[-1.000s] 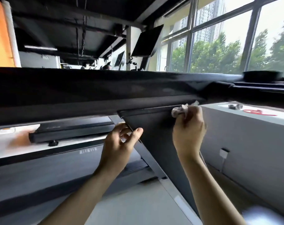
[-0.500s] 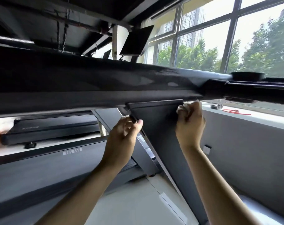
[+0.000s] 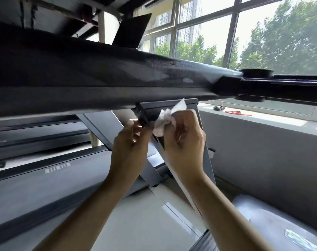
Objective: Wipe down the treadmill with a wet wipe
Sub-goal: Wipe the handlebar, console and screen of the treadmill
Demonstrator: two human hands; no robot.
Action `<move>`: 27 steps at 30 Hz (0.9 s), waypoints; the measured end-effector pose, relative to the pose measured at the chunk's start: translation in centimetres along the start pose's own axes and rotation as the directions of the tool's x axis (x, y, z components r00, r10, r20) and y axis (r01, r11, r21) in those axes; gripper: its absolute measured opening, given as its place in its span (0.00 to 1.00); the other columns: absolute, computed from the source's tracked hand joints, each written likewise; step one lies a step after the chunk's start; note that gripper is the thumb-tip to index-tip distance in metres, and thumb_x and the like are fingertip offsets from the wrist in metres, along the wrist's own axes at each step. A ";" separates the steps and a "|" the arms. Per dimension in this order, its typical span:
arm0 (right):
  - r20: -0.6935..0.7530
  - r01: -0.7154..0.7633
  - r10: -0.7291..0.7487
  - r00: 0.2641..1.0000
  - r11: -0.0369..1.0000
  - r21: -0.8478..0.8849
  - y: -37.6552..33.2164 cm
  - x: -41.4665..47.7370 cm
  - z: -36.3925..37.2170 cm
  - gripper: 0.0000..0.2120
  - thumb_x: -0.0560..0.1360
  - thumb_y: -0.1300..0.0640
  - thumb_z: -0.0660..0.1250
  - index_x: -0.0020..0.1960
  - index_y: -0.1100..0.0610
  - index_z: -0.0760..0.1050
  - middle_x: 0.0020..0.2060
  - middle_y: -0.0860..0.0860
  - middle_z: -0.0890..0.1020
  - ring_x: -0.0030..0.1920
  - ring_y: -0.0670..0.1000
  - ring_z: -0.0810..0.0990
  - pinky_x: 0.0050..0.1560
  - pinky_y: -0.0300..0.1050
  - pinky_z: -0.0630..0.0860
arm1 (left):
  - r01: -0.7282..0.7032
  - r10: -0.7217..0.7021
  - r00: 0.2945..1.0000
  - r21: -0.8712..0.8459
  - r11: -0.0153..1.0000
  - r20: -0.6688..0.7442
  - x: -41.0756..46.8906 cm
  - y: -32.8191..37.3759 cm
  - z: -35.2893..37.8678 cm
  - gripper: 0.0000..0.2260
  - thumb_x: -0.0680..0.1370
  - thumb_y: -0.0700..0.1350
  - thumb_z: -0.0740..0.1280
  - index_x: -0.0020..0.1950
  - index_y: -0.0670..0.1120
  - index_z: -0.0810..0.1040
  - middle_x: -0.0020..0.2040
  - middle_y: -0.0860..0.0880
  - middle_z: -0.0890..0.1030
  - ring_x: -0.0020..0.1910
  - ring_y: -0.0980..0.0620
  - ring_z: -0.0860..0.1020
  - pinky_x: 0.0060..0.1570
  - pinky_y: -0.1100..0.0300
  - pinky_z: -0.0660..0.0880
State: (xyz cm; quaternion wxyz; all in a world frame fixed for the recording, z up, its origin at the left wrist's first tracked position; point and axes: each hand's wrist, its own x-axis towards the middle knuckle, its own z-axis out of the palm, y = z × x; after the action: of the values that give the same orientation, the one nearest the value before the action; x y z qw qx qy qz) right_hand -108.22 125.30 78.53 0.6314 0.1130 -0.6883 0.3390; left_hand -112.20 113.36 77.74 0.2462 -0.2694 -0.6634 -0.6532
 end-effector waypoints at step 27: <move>-0.220 -0.591 0.548 0.807 0.758 -0.276 9.3 -5.6 -1.3 0.04 0.78 0.59 0.64 0.49 0.54 0.68 0.33 0.49 0.75 0.42 0.64 0.80 0.38 0.49 0.64 | -0.098 0.097 0.995 -0.012 0.995 -0.038 -0.3 -2.6 1.9 0.21 0.78 0.64 0.58 0.49 0.45 0.68 0.37 0.57 0.73 0.38 0.56 0.74 0.43 0.62 0.69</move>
State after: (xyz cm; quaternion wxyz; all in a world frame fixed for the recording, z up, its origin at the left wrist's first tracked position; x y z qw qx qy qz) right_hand -111.65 131.51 70.21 0.5499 -0.2314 -0.6955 0.4005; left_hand -113.67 115.23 75.62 0.2882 -0.2910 -0.6400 -0.6501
